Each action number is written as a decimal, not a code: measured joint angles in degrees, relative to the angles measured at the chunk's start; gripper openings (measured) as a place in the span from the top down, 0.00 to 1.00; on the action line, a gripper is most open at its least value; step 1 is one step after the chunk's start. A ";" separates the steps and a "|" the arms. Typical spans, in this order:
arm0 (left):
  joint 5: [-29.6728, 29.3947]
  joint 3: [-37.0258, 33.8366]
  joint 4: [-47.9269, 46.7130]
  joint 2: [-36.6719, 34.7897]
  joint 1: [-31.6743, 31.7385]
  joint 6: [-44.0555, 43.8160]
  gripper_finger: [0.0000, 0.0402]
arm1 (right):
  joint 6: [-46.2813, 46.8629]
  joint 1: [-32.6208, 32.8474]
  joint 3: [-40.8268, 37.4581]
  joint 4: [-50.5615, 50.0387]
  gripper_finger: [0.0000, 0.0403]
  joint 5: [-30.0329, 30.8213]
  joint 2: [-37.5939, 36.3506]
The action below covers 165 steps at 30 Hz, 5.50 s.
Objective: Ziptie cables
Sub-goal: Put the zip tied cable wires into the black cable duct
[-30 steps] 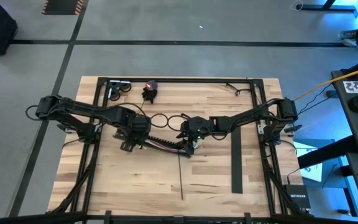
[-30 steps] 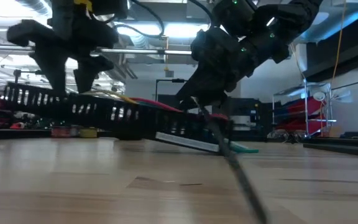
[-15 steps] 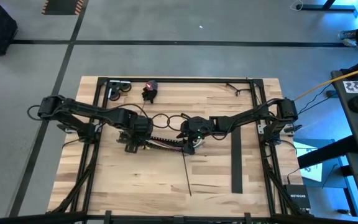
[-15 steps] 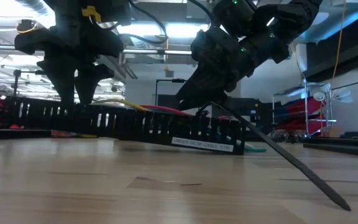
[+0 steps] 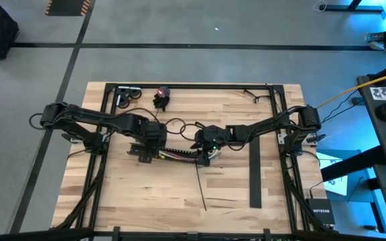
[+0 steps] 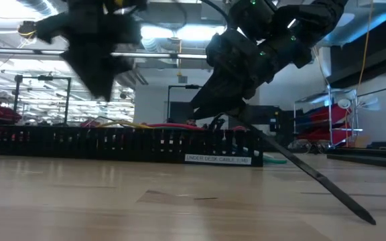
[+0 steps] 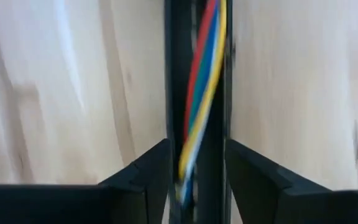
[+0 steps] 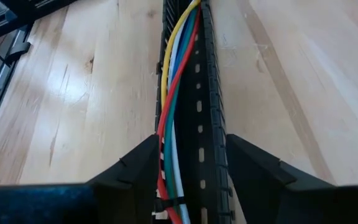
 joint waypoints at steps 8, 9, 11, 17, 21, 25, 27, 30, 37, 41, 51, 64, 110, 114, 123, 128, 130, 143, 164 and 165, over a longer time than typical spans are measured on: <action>3.45 -5.43 16.80 1.12 -0.48 1.01 0.69 | 0.77 2.40 1.00 -5.53 0.62 0.17 -2.13; 4.77 -6.48 18.63 1.34 -0.48 0.80 0.70 | -0.04 3.04 1.62 -7.12 0.64 0.16 -2.14; 6.10 -8.08 22.26 1.70 -0.55 0.69 0.73 | -1.54 4.21 2.77 -10.39 0.69 0.63 -2.14; 6.23 -11.32 29.82 3.39 -0.67 0.55 0.78 | -5.57 6.61 5.56 -17.26 0.78 4.24 -2.14; 5.72 -14.08 34.34 5.51 -0.57 0.06 0.80 | -7.09 6.93 8.29 -23.63 0.82 4.61 -2.19; 4.76 -15.91 36.09 8.32 -0.04 -2.74 0.81 | -7.20 6.91 10.49 -29.91 0.85 5.51 -2.19; 4.74 -15.82 36.54 9.46 0.32 -3.81 0.81 | -5.88 6.91 11.99 -32.74 0.87 5.49 -2.19; 4.74 -15.68 38.79 11.61 0.38 -4.93 0.81 | -2.22 6.93 14.02 -36.92 0.90 4.34 -2.19; 4.52 -15.80 42.44 12.44 0.38 -5.00 0.81 | 7.67 8.24 19.06 -43.11 0.96 6.08 -2.19; 4.46 -15.88 44.55 12.57 0.44 -4.87 0.81 | 9.33 11.42 19.56 -39.30 1.00 10.55 -1.88; 4.39 -15.89 44.99 12.57 0.44 -4.77 0.81 | 33.70 13.79 19.54 -41.05 0.95 14.20 0.07; 4.46 -15.87 46.26 13.01 0.44 -5.52 0.81 | 55.58 13.90 19.54 -36.30 0.59 7.67 3.67; 4.50 -15.84 48.52 13.99 0.33 -7.03 0.81 | 48.02 14.38 19.52 -43.56 0.98 5.23 7.76; 4.57 -15.74 49.34 15.52 0.31 -8.15 0.81 | 47.96 14.43 19.50 -43.58 1.00 5.01 9.44; 4.54 -15.85 50.29 15.16 0.28 -8.17 0.81 | 44.67 15.10 19.45 -45.60 1.00 8.44 9.57; 4.52 -15.89 50.48 15.10 0.31 -8.14 0.81 | 45.19 18.96 19.45 -44.51 1.00 7.87 10.05; 4.53 -15.91 50.86 15.10 0.33 -8.12 0.81 | 46.09 20.40 19.54 -41.59 1.00 6.92 11.29; 4.41 -15.92 52.85 15.12 0.39 -9.23 0.81 | 45.94 21.46 22.41 -44.44 0.98 3.50 10.99; 4.46 -15.85 52.35 15.08 0.33 -9.70 0.81 | 39.49 12.05 24.28 -59.09 0.58 1.99 -1.78; 4.46 -15.85 52.35 15.08 0.33 -9.75 0.81 | 39.49 10.79 23.14 -58.99 0.58 0.57 -1.79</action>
